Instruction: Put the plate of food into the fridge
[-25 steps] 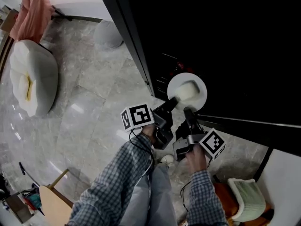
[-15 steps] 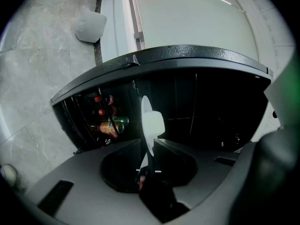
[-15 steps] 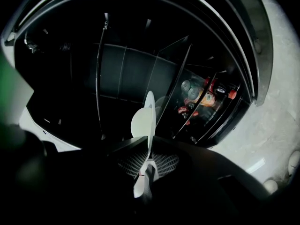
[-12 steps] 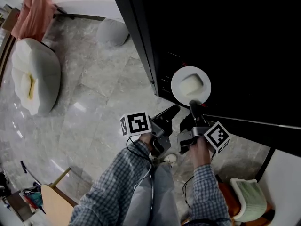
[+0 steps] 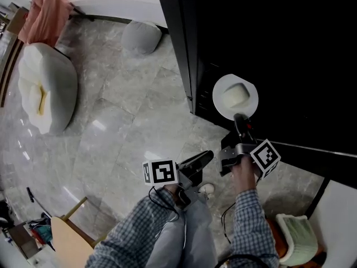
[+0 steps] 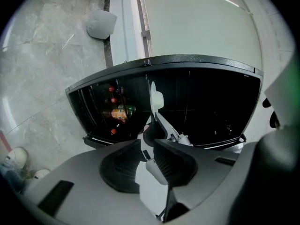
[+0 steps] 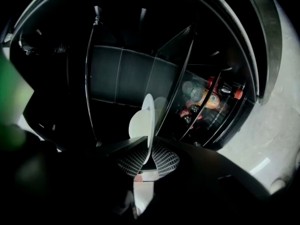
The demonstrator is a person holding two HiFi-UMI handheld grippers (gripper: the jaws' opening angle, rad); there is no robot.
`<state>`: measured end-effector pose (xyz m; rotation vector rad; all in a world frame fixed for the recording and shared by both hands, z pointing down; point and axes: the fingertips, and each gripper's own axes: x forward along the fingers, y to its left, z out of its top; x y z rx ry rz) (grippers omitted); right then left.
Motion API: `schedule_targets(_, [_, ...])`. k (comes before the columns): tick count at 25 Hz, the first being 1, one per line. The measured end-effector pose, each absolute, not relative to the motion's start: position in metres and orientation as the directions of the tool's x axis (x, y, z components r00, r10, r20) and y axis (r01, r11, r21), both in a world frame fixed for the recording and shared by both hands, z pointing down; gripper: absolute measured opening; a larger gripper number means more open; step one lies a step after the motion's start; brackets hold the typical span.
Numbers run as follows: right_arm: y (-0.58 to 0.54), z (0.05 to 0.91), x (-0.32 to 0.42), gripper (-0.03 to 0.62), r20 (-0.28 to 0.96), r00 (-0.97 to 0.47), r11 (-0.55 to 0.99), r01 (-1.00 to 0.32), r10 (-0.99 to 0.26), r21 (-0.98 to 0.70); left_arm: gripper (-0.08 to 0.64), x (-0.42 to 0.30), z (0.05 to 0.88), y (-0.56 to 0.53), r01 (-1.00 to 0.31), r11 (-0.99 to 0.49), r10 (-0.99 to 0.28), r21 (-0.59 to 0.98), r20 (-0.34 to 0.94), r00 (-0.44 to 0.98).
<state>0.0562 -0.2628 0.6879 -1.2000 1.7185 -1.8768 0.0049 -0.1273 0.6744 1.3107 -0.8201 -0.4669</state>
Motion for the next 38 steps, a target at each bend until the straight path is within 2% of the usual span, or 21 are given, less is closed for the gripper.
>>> schedule_targets(9, [-0.275, 0.686, 0.050, 0.034, 0.355, -0.573, -0.215, -0.299, -0.739, -0.930, 0.072, -0.014, 0.673, -0.100, -0.157, 0.248, -0.735, 0.956, 0.291, 0.613])
schedule_targets(14, [-0.274, 0.684, 0.045, 0.038, 0.380, -0.592, -0.173, -0.376, -0.711, -0.910, 0.071, -0.016, 0.670, -0.098, -0.175, 0.236, -0.728, 0.956, 0.293, 0.620])
schedule_targets(17, [-0.274, 0.682, 0.042, 0.082, 0.386, -0.614, -0.120, -0.428, -0.688, -0.896, 0.072, -0.016, 0.670, -0.098, -0.179, 0.235, -0.725, 0.955, 0.295, 0.623])
schedule_targets(24, [-0.273, 0.679, 0.040, 0.153, 0.391, -0.637, -0.087, -0.454, -0.664, -0.887, 0.072, -0.013, 0.668, -0.097, -0.186, 0.226, -0.717, 0.956, 0.293, 0.632])
schedule_targets(38, [-0.250, 0.699, 0.030, 0.155, 0.455, -0.658, -0.095, -0.507, -0.599, -0.857, 0.072, -0.017, 0.669, -0.095, -0.163, 0.233, -0.729, 0.959, 0.283, 0.623])
